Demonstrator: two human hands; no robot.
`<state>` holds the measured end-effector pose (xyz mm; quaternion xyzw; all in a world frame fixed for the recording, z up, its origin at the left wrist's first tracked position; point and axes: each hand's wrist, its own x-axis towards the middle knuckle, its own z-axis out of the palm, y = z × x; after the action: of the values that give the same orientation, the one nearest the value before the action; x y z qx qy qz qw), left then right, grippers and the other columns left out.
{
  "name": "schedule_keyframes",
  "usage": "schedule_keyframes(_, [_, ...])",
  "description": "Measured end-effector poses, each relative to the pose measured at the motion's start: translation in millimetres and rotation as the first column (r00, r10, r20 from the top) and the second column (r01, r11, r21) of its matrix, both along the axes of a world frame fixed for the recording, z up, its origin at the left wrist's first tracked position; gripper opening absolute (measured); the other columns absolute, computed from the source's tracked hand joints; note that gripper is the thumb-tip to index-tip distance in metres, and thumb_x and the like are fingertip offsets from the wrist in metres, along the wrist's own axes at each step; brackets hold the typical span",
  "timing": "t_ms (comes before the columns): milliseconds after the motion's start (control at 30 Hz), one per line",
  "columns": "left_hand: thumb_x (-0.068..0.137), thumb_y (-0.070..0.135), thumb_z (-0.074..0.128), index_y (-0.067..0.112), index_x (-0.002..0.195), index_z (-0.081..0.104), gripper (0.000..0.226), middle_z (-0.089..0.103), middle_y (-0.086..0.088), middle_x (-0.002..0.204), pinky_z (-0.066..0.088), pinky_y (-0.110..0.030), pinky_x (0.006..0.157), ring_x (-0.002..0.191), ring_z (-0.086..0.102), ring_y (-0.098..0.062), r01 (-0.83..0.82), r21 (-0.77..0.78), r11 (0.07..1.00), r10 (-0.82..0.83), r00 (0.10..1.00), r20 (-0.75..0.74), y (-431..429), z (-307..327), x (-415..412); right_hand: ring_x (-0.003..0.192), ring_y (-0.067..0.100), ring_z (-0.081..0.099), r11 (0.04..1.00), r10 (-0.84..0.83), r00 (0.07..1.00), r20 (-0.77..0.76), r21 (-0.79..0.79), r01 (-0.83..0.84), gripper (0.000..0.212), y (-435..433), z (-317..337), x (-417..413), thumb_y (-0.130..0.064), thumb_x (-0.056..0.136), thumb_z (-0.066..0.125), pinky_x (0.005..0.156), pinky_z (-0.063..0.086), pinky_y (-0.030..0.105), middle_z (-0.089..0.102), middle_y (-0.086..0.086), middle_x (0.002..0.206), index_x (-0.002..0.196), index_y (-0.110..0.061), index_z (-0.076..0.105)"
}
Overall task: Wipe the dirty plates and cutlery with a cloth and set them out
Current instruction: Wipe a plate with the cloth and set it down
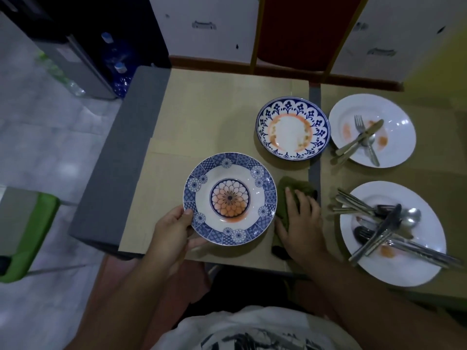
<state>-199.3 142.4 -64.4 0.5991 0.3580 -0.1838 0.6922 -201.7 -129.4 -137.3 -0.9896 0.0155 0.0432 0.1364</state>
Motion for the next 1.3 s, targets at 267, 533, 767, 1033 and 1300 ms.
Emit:
schedule_keyframes(267, [0.106, 0.017, 0.044, 0.011, 0.113, 0.067, 0.025, 0.078, -0.007, 0.105, 0.063, -0.039, 0.069, 0.093, 0.075, -0.022, -0.029, 0.029, 0.999, 0.029, 1.0, 0.005, 0, 3, -3, 0.109, 0.038, 0.043, 0.993, -0.028, 1.0, -0.011, 0.114, 0.029, 0.06, -8, 7, 19, -0.007, 0.081, 0.06, 0.089, 0.043, 0.053, 0.051, 0.015, 0.131, 0.138, -0.017, 0.049])
schedule_keyframes(533, [0.104, 0.012, 0.046, 0.008, 0.108, 0.069, 0.023, 0.078, -0.01, 0.098, 0.062, -0.038, 0.065, 0.084, 0.076, -0.023, -0.017, 0.067, 0.998, 0.016, 1.0, 0.026, -14, 15, -4, 0.111, 0.025, 0.039, 0.944, -0.016, 0.985, 0.175, 0.329, -0.043, 0.056, -2, 86, 8, -0.004, 0.083, 0.05, 0.095, 0.029, 0.03, 0.051, 0.006, 0.123, 0.137, -0.019, 0.05])
schedule_keyframes(767, [0.102, 0.008, 0.049, 0.006, 0.106, 0.071, 0.022, 0.077, -0.016, 0.096, 0.062, -0.044, 0.068, 0.085, 0.075, -0.033, 0.04, 0.049, 0.998, -0.044, 0.995, 0.092, -37, 21, -11, 0.129, 0.033, 0.03, 0.889, 0.435, 0.9, -0.023, 0.171, -0.425, 0.057, 49, 116, 37, -0.026, 0.08, 0.049, 0.106, 0.032, 0.051, 0.039, 0.006, 0.151, 0.136, -0.02, 0.05])
schedule_keyframes(1033, [0.103, 0.006, 0.047, 0.004, 0.115, 0.068, 0.024, 0.077, -0.017, 0.1, 0.062, -0.043, 0.069, 0.088, 0.075, -0.036, 0.074, -0.03, 0.997, -0.068, 0.986, 0.154, -41, 26, -16, 0.144, 0.025, 0.021, 0.856, 0.493, 0.87, -0.001, 0.181, -0.485, 0.061, 70, 84, 37, -0.044, 0.09, 0.053, 0.114, 0.018, 0.054, 0.042, -0.009, 0.148, 0.147, -0.033, 0.035])
schedule_keyframes(1300, [0.102, 0.005, 0.048, 0.005, 0.112, 0.069, 0.023, 0.077, -0.015, 0.098, 0.062, -0.043, 0.065, 0.082, 0.075, -0.03, 0.05, -0.056, 0.997, -0.045, 0.994, 0.095, -47, 20, -19, 0.121, 0.032, 0.054, 0.714, 0.69, 0.721, 0.06, 0.105, -0.692, 0.055, 34, 76, 5, -0.017, 0.073, 0.065, 0.1, 0.047, 0.046, 0.064, -0.001, 0.129, 0.128, -0.022, 0.062])
